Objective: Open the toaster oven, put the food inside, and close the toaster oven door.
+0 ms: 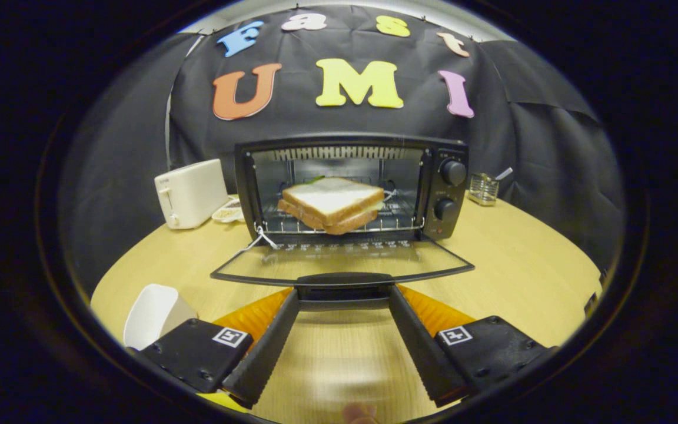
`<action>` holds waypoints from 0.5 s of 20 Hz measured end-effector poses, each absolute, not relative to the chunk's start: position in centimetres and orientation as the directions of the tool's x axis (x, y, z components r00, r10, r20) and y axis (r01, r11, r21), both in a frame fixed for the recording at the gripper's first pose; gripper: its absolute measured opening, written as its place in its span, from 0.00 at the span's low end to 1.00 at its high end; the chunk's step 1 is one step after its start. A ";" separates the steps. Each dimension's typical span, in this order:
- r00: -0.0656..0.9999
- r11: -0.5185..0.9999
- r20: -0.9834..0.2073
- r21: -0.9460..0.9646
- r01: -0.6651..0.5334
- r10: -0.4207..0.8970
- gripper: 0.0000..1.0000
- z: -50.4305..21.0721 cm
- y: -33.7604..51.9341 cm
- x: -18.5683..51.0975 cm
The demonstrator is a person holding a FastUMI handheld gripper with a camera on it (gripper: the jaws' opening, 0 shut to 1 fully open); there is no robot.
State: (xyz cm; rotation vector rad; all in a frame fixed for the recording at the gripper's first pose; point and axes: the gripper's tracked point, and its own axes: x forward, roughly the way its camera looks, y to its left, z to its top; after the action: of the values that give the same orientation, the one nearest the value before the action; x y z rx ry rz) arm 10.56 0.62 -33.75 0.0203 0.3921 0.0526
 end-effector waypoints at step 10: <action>0.983 0.998 -0.175 -0.008 -0.055 0.053 1.00 -22.7 0.4 17.6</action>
State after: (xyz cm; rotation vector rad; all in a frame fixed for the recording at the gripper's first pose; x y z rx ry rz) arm 17.63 0.38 -22.69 -0.0129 0.1752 0.0542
